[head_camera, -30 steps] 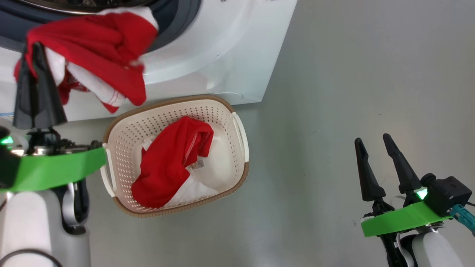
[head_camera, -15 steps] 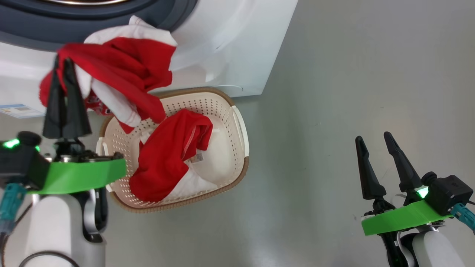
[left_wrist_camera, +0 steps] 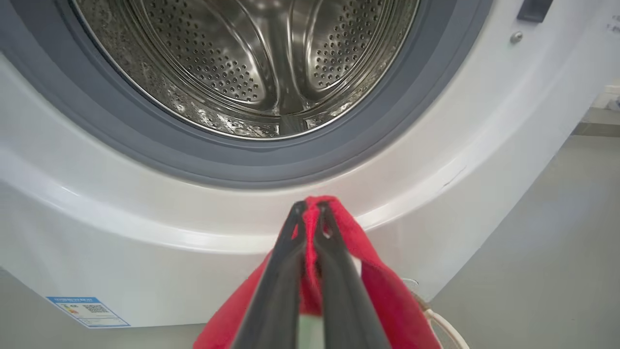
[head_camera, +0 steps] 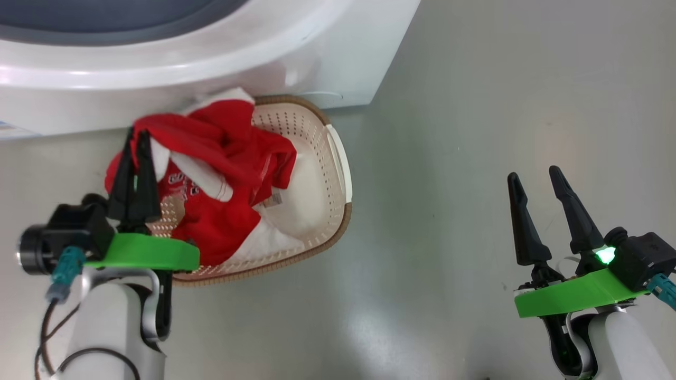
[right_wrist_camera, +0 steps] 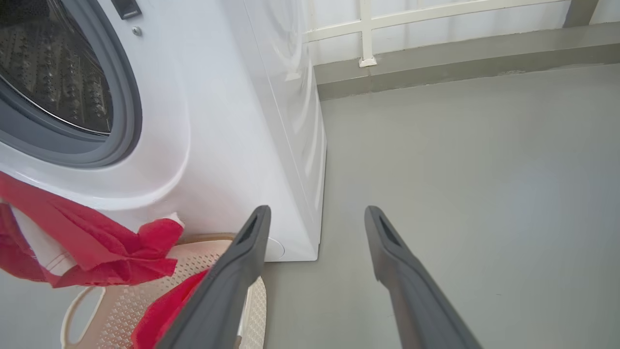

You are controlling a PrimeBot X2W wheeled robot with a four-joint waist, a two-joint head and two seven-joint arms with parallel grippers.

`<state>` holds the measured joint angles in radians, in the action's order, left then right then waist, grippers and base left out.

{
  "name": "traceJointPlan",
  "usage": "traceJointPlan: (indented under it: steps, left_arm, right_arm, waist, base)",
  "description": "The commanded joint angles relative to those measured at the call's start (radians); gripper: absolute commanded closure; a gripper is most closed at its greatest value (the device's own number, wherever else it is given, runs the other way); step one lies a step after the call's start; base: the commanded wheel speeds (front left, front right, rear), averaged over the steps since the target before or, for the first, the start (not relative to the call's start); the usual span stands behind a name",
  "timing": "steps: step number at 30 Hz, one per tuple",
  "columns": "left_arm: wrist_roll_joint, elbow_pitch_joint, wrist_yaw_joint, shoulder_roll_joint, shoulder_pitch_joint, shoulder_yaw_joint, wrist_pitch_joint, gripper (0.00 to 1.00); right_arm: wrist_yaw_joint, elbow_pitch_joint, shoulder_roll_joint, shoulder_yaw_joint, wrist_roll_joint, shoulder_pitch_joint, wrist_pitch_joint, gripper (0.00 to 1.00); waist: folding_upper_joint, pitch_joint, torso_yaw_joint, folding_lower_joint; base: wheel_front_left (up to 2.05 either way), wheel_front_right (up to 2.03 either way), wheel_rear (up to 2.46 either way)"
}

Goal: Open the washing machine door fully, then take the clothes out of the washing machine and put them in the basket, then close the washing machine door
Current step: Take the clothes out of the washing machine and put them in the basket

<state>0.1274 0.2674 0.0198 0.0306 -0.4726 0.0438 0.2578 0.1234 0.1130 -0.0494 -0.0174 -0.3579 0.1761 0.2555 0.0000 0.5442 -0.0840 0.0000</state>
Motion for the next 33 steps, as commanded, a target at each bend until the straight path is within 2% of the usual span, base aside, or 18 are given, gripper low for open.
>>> traceJointPlan:
  steps: [1,6,17,33]
  left_arm:
    - [-0.007,0.003,0.011,0.020,-0.009,0.022,0.004,1.00]
    - [-0.001,0.129,0.037,0.020,-0.048,0.023,0.004,1.00]
    - [-0.057,0.400,0.084,0.026,-0.171,0.012,0.004,1.00]
    - [-0.093,0.610,0.092,0.057,-0.336,-0.014,0.004,1.00]
  right_arm:
    - [0.007,-0.025,-0.001,-0.023,0.002,0.009,0.006,0.00]
    - [0.007,-0.028,-0.001,-0.031,-0.003,0.032,0.006,0.00]
    - [0.007,-0.041,-0.001,-0.054,-0.022,0.069,0.006,0.00]
    - [0.007,-0.057,-0.001,-0.066,-0.035,0.114,0.006,0.00]
  waist:
    - [0.0000,0.029,-0.003,0.0000]
    - [0.0000,0.074,-0.012,0.0000]
    - [0.0000,0.187,-0.027,0.0000]
    - [0.0000,0.310,-0.046,0.0000]
  base:
    - [0.00,0.00,0.00]
    - [0.00,0.00,0.00]
    - [0.00,0.00,0.00]
    - [0.00,0.00,0.00]
